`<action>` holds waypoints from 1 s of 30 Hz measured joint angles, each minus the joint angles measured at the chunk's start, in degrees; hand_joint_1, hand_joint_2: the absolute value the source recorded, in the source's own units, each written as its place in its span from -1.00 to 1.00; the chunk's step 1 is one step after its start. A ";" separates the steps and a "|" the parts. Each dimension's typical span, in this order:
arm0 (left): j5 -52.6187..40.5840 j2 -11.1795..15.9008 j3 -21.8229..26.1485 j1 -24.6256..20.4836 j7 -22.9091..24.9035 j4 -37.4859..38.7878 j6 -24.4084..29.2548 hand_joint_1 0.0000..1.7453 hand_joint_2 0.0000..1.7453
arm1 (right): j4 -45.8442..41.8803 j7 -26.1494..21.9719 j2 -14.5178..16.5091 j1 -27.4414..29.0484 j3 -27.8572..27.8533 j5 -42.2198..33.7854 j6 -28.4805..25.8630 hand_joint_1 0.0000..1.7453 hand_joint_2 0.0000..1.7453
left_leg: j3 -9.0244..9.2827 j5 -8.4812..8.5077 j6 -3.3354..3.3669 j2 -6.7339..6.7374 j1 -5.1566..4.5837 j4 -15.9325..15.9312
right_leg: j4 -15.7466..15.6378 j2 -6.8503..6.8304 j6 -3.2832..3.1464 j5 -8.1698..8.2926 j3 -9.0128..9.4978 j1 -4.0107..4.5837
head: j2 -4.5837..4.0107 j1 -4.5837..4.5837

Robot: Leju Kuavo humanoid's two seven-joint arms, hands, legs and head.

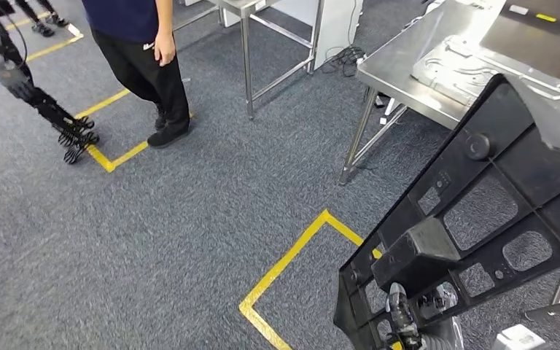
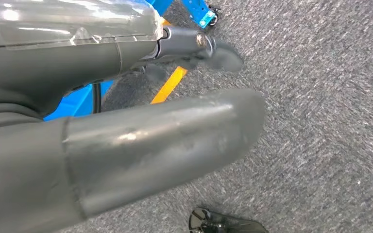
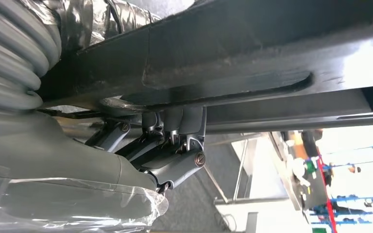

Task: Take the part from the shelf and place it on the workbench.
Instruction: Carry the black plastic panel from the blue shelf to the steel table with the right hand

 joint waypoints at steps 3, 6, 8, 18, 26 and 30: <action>-0.01 -0.04 0.02 -0.14 -0.01 0.00 -0.01 -1.00 -1.00 | -0.01 0.02 -0.03 0.11 0.00 0.00 -0.05 1.00 1.00 | 0.44 0.49 1.15 2.15 0.21 -0.99 | 2.44 -2.72 0.85 -1.49 -1.29 0.09 | 0.00 0.20; 0.00 0.04 0.07 0.11 0.02 0.00 0.01 -1.00 -1.00 | 0.00 0.13 -0.13 -0.18 0.00 0.00 -0.18 1.00 1.00 | 0.69 0.38 1.63 4.51 0.14 -1.32 | 11.93 -6.95 1.58 -5.87 -6.13 -0.09 | 0.00 0.42; 0.00 0.07 0.10 0.15 0.06 0.00 0.03 -1.00 -1.00 | 0.03 0.26 -0.31 -0.17 0.00 0.00 -0.36 1.00 1.00 | 0.92 0.08 1.64 6.09 0.10 -1.30 | 14.49 -7.52 1.83 -5.73 -7.63 -0.34 | 0.00 0.42; 0.97 0.01 0.22 -1.31 -0.36 0.20 1.58 -1.00 -1.00 | 0.04 0.88 -0.86 -0.55 0.64 -0.24 -0.89 1.00 1.00 | 2.84 -2.77 -0.60 8.54 -0.25 -0.16 | -1.62 -9.70 -0.92 1.27 0.34 0.47 | 0.00 0.35; 0.91 0.25 0.19 -0.50 -1.78 1.56 3.28 -1.00 -1.00 | 0.22 0.58 -1.75 -1.16 2.27 -1.43 -3.70 1.00 1.00 | -2.67 -1.92 -0.98 2.45 0.07 7.13 | -1.00 -3.22 -1.30 0.78 0.82 0.15 | 0.00 0.33; 0.80 0.48 0.13 0.38 -2.47 1.54 2.29 -1.00 -1.00 | 0.14 0.04 -2.14 -0.74 2.33 -1.66 -4.11 1.00 1.00 | -0.14 -0.15 -0.11 -0.83 0.10 0.43 | 0.24 -0.39 0.13 0.29 -0.27 0.03 | 0.00 0.34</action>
